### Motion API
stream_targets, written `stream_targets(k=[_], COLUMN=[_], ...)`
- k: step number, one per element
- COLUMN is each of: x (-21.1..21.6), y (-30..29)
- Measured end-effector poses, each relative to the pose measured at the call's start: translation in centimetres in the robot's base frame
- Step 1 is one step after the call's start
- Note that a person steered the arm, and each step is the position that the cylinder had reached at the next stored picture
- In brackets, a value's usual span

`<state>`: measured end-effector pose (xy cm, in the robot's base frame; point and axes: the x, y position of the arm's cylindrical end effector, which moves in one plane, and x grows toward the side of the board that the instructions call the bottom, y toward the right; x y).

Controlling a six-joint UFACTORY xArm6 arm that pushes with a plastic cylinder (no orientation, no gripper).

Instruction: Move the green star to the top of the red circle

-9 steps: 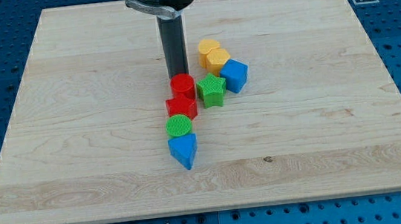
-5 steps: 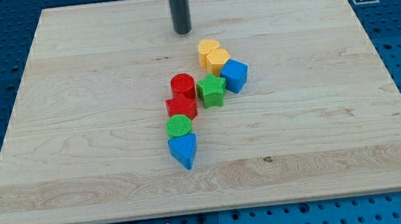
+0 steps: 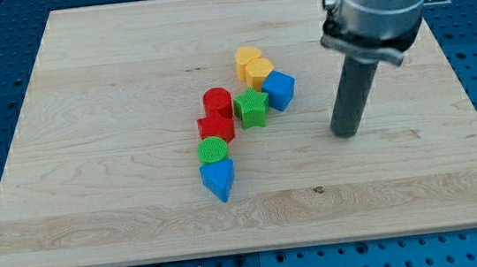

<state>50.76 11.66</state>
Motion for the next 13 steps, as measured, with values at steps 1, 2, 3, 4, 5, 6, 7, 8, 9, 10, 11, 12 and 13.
stream_targets(k=[1,2,3,4,5,6,7,8,9,10,11,12,13], x=[1.7,1.1,0.5,0.5,0.2,-0.2,-1.0,-1.8,-1.9,-0.9,-0.9,-1.7,-3.2], y=[-2.1,-3.3,-4.5,-5.4,-6.3,-7.1,-7.5,-7.8,-8.0,-8.2,-8.8,-9.1,-9.1])
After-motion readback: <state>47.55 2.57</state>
